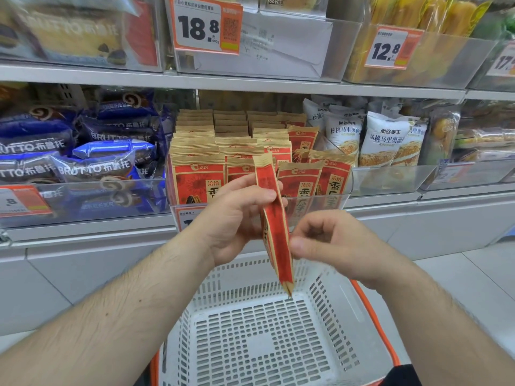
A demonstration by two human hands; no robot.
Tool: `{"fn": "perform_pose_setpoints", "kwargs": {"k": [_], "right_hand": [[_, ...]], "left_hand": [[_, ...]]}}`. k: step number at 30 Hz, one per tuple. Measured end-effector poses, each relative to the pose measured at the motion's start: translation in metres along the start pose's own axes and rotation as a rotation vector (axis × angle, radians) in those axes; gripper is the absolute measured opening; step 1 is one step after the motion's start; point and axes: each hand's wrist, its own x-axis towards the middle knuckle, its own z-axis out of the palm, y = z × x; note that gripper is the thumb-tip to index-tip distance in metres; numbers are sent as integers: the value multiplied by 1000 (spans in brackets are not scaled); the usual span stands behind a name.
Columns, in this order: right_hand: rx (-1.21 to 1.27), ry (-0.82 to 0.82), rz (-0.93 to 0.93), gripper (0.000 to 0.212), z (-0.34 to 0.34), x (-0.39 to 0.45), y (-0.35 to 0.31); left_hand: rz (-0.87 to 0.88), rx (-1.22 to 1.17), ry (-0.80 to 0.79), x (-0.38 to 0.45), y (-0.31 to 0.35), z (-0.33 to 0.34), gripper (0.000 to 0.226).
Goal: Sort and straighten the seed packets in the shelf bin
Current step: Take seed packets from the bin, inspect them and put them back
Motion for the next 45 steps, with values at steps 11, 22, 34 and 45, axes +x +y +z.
{"fn": "perform_pose_setpoints", "kwargs": {"k": [11,22,34,45], "right_hand": [[537,-101,214,44,21,7,3],[216,335,86,15,21,11,-2],[420,460,34,30,18,9,-10],[203,112,127,18,8,3,-7]], "left_hand": [[34,-194,-56,-1,-3,1,46],[-3,61,140,-2,-3,8,30],[-74,-12,74,-3,-5,13,33],[-44,-52,163,2,2,6,32]]}}
